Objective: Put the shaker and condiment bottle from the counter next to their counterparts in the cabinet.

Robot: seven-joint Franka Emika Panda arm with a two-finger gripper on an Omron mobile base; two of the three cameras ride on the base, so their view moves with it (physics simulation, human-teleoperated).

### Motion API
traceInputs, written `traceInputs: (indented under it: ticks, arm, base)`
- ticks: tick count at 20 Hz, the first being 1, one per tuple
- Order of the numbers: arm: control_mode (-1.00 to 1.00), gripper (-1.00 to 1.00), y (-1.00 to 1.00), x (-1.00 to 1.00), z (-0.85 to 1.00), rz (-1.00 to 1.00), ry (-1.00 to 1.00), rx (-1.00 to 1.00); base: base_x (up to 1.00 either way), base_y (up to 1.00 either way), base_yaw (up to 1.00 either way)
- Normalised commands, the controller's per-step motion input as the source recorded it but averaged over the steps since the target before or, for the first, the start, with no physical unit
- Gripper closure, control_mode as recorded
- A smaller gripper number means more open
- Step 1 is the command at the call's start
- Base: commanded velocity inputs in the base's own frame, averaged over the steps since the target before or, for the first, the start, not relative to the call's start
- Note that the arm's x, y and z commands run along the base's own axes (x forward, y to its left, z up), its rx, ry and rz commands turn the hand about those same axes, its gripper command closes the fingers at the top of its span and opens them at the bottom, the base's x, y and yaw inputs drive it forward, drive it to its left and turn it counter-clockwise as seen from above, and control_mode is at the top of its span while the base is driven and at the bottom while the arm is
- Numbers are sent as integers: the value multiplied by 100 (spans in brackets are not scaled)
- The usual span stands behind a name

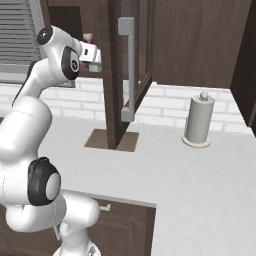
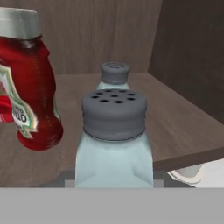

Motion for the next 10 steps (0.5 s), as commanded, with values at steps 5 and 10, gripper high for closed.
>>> traceInputs:
  ticks: [5,10]
  arm:
    - [-100,100,0,7,-13,0,0,0]
    - [-100,100,0,12,-4,0,-2,0]
  base:
    - [0,0,0]
    - [0,0,0]
